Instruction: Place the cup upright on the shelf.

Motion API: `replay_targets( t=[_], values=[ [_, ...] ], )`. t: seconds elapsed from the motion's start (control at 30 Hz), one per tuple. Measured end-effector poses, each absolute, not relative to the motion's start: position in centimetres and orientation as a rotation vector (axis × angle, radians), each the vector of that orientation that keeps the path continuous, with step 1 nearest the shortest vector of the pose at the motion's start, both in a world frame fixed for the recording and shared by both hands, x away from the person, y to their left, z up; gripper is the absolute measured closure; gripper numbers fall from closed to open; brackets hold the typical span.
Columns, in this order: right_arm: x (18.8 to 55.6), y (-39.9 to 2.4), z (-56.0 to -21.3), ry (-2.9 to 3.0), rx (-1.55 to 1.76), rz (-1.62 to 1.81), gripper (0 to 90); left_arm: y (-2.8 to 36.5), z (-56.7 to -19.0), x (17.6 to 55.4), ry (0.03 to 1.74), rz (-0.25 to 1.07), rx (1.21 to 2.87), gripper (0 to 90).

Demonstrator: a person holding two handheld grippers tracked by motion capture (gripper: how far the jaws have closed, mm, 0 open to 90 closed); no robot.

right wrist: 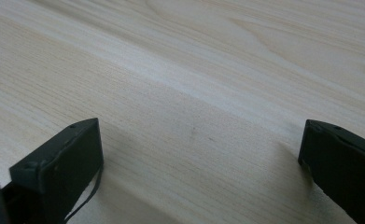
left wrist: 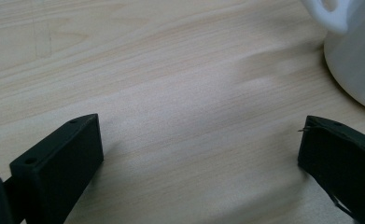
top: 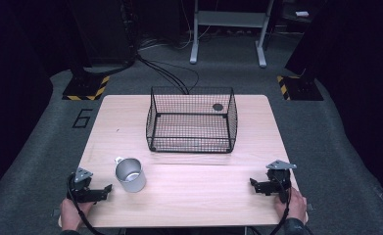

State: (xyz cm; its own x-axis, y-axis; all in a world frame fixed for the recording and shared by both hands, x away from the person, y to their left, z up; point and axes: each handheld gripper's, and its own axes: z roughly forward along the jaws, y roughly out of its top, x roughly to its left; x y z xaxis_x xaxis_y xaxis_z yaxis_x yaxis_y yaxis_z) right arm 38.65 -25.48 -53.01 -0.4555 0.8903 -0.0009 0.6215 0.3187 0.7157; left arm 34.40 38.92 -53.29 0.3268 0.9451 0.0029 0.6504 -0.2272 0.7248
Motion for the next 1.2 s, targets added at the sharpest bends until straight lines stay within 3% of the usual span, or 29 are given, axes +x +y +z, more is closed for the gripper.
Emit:
replay_targets(
  t=[0.37,0.7,1.2],
  values=[
    [38.7,-25.5,-53.0,2.198,1.335,0.924,0.0,39.3,-53.1,34.3,1.372,0.587,1.957,0.0],
    [38.7,-25.5,-53.0,2.198,1.335,0.923,0.0,40.7,-49.3,32.2,1.307,0.608,1.836,0.0],
    [38.7,-25.5,-53.0,2.199,1.334,0.924,0.0,36.9,-43.4,31.4,1.016,0.557,1.873,0.0]
  ],
)
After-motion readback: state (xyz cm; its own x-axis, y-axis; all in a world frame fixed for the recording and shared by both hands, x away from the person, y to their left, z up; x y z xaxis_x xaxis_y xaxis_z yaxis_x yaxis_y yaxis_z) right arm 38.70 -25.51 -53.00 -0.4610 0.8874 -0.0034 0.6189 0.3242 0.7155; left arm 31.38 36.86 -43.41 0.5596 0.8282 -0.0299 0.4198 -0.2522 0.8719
